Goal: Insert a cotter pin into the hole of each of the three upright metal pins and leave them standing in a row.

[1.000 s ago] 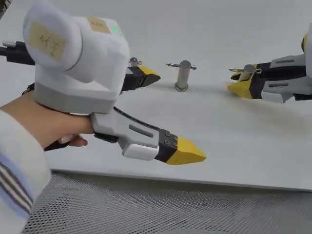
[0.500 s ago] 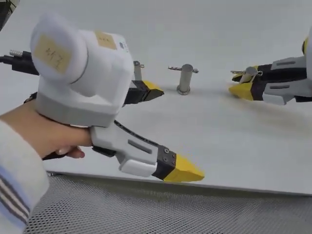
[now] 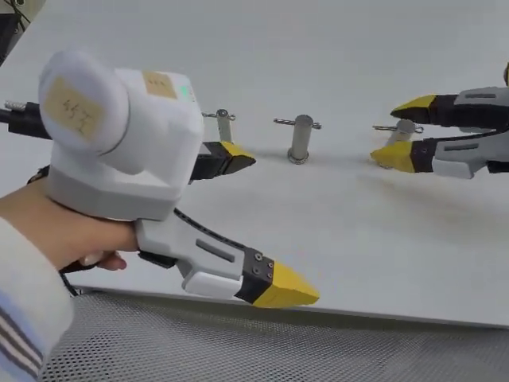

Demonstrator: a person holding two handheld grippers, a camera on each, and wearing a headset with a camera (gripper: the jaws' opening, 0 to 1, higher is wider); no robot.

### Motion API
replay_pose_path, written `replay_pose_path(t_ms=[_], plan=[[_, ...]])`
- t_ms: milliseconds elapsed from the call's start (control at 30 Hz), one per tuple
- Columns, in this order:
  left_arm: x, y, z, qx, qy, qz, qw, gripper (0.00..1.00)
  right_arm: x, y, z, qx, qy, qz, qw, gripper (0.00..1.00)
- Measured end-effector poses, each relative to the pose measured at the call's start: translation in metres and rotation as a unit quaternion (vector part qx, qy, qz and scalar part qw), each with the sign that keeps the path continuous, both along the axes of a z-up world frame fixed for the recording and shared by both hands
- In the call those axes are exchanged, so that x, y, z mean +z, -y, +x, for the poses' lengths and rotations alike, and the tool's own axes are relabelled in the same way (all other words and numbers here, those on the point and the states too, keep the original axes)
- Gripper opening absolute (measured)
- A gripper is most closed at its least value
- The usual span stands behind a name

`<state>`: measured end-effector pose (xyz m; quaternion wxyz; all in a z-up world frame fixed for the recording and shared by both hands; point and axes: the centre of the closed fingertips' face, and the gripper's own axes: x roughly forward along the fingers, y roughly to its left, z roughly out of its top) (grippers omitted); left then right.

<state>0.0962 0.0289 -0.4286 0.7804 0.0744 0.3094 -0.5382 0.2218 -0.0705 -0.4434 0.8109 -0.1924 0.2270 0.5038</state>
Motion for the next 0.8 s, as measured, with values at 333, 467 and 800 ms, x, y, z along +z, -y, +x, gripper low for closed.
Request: replay_pose_path(t_ms=[333, 467, 800], plan=[[0.007, -0.019, 0.009, 0.043, 0.024, -0.018, 0.9986, 0.99, 0.03, -0.001, -0.024, -0.049, -0.011, 0.026, 0.9984, 0.82], [0.009, -0.029, 0.013, 0.067, 0.024, -0.024, 0.9972, 0.99, 0.04, 0.001, -0.029, -0.086, -0.008, 0.044, 0.9953, 0.82], [0.009, -0.056, 0.014, 0.118, 0.024, -0.032, 0.9922, 0.99, 0.054, 0.002, -0.053, -0.141, -0.025, 0.079, 0.9866, 0.92]])
